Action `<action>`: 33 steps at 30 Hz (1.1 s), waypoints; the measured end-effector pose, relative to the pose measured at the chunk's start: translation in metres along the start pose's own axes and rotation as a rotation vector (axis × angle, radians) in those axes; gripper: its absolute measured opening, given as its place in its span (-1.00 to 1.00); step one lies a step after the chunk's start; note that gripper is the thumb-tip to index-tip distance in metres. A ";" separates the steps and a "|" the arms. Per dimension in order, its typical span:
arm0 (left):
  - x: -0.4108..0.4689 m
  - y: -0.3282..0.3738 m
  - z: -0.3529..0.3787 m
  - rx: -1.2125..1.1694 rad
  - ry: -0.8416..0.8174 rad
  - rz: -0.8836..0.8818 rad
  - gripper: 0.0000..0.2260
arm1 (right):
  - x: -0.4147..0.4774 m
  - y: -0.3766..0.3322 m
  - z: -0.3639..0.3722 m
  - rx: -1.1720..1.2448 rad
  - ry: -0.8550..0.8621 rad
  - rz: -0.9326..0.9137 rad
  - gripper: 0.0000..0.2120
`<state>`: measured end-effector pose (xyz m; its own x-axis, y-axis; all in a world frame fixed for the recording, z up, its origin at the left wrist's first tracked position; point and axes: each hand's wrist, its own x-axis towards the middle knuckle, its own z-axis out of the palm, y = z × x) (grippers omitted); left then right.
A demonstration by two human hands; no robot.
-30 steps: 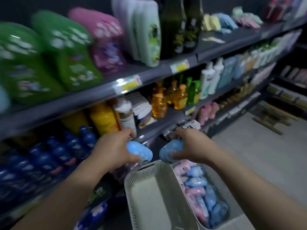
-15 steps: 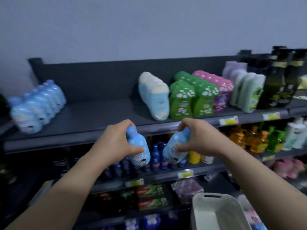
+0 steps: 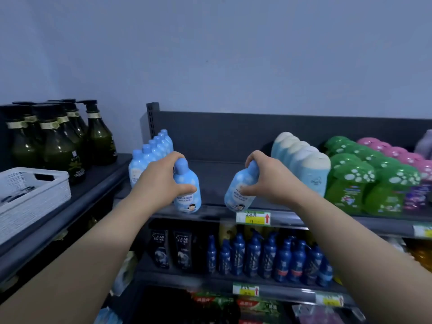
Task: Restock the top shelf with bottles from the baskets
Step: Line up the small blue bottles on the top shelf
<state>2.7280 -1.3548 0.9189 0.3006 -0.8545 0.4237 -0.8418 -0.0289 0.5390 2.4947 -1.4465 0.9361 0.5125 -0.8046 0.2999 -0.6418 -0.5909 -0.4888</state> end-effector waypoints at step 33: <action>0.304 -0.119 0.102 0.144 -0.129 -0.172 -0.65 | 0.260 0.046 0.080 0.041 -0.107 0.097 -0.57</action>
<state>2.8736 -1.6642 0.9090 0.3932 -0.8894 0.2333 -0.8410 -0.2453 0.4821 2.6440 -1.6782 0.9259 0.5085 -0.8459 0.1612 -0.6685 -0.5058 -0.5453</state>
